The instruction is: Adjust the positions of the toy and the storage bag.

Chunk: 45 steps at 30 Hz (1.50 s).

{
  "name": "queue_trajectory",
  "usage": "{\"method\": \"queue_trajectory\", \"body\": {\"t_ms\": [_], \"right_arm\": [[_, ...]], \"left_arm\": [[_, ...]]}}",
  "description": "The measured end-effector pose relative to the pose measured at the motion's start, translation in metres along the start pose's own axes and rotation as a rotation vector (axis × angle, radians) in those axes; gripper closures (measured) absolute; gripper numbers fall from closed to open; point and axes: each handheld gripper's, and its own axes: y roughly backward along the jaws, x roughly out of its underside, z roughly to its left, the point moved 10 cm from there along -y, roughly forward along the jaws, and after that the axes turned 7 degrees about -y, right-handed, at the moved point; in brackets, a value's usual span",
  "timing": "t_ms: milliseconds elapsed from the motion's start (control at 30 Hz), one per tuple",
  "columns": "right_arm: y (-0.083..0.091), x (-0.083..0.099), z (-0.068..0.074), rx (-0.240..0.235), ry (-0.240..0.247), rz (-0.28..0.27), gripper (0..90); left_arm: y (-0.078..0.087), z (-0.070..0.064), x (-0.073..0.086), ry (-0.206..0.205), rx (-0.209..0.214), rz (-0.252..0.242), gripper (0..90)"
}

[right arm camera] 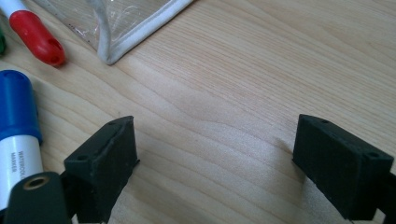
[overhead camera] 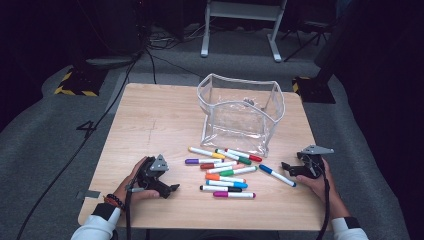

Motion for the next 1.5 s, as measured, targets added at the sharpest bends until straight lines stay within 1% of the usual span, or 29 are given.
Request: {"method": "queue_trajectory", "body": {"t_ms": [233,300,367,400,433,467,500,533,567,600,633,667,700,733,767,833,867,933,1000,1033,1067,1133,1167,1200,1267,1333,1367,1433,1500], "right_arm": [[0.0,0.0,0.0,-0.002,0.0,0.0,14.3],[0.0,-0.001,0.001,-0.009,0.002,-0.003,16.8],[-0.001,-0.003,0.002,-0.009,0.005,-0.011,23.5],[0.0,-0.006,0.003,-0.013,0.008,-0.023,24.2],[0.0,-0.008,0.005,-0.024,0.013,-0.029,24.5],[0.002,-0.011,0.009,-0.04,0.013,-0.026,26.3],[0.004,-0.016,0.014,-0.057,0.017,-0.041,27.9],[0.006,-0.022,0.018,-0.063,0.034,-0.059,28.5],[0.009,-0.028,0.024,-0.069,0.051,-0.072,29.6],[0.012,-0.034,0.03,-0.085,0.069,-0.084,30.8],[0.015,-0.04,0.035,-0.1,0.085,-0.099,31.3],[0.017,-0.045,0.042,-0.117,0.098,-0.11,31.8],[0.019,-0.05,0.048,-0.132,0.111,-0.122,32.4],[0.021,-0.054,0.054,-0.146,0.121,-0.128,33.1],[0.023,-0.057,0.059,-0.158,0.131,-0.133,33.1],[0.026,-0.064,0.071,-0.176,0.157,-0.143,33.2],[0.027,-0.067,0.076,-0.187,0.169,-0.144,33.2],[0.026,-0.072,0.085,-0.186,0.196,-0.15,33.8],[0.023,-0.074,0.092,-0.19,0.206,-0.146,36.1],[0.02,-0.076,0.093,-0.184,0.209,-0.145,37.5],[0.017,-0.077,0.094,-0.174,0.213,-0.139,38.9],[0.011,-0.079,0.095,-0.172,0.215,-0.135,42.4],[0.011,-0.079,0.095,-0.172,0.215,-0.135,42.4],[0.005,-0.082,0.094,-0.154,0.215,-0.139,47.6],[0.002,-0.083,0.092,-0.149,0.211,-0.14,53.7],[-0.001,-0.085,0.089,-0.139,0.2,-0.145,61.0],[-0.002,-0.086,0.088,-0.145,0.193,-0.152,64.4],[-0.004,-0.088,0.086,-0.148,0.189,-0.153,71.8],[-0.005,-0.088,0.088,-0.16,0.209,-0.154,76.0]], "left_arm": [[-0.002,0.003,-0.003,0.011,-0.012,0.004,0.6],[-0.004,0.004,-0.004,0.017,-0.016,0.013,0.7],[-0.005,0.005,-0.008,0.024,-0.022,0.013,2.1],[-0.005,0.006,-0.011,0.02,-0.024,-0.002,6.7],[-0.005,0.007,-0.015,0.016,-0.032,-0.019,16.4],[-0.006,0.007,-0.018,0.011,-0.04,-0.021,24.5],[-0.008,0.008,-0.021,0.017,-0.035,-0.018,21.7],[-0.009,0.009,-0.026,0.028,-0.028,-0.025,14.4],[-0.008,0.01,-0.032,0.028,-0.021,-0.042,15.8],[-0.008,0.011,-0.039,0.023,-0.024,-0.059,22.1],[-0.009,0.013,-0.046,0.024,-0.027,-0.069,21.7],[-0.009,0.016,-0.053,0.023,-0.04,-0.081,17.2],[-0.009,0.016,-0.053,0.023,-0.04,-0.081,15.9],[-0.01,0.02,-0.068,0.034,-0.039,-0.116,18.8],[-0.011,0.023,-0.076,0.037,-0.041,-0.129,19.5],[-0.015,0.028,-0.091,0.034,-0.064,-0.157,18.7],[-0.018,0.03,-0.097,0.03,-0.067,-0.155,19.5],[-0.023,0.033,-0.112,0.028,-0.081,-0.18,21.9],[-0.03,0.037,-0.124,0.022,-0.095,-0.191,26.6],[-0.033,0.039,-0.13,0.007,-0.101,-0.195,29.9],[-0.036,0.038,-0.134,0.007,-0.085,-0.195,35.4],[-0.042,0.041,-0.142,0.002,-0.089,-0.202,40.4],[-0.042,0.041,-0.142,0.002,-0.089,-0.202,46.6],[-0.048,0.044,-0.147,0.004,-0.095,-0.202,48.9],[-0.053,0.048,-0.15,0.01,-0.11,-0.203,51.0],[-0.058,0.05,-0.153,0.009,-0.112,-0.208,56.4],[-0.06,0.051,-0.153,0.004,-0.116,-0.201,58.0],[-0.063,0.053,-0.154,-0.025,-0.125,-0.196,67.4],[-0.064,0.05,-0.155,-0.053,-0.1,-0.203,77.3]]}}
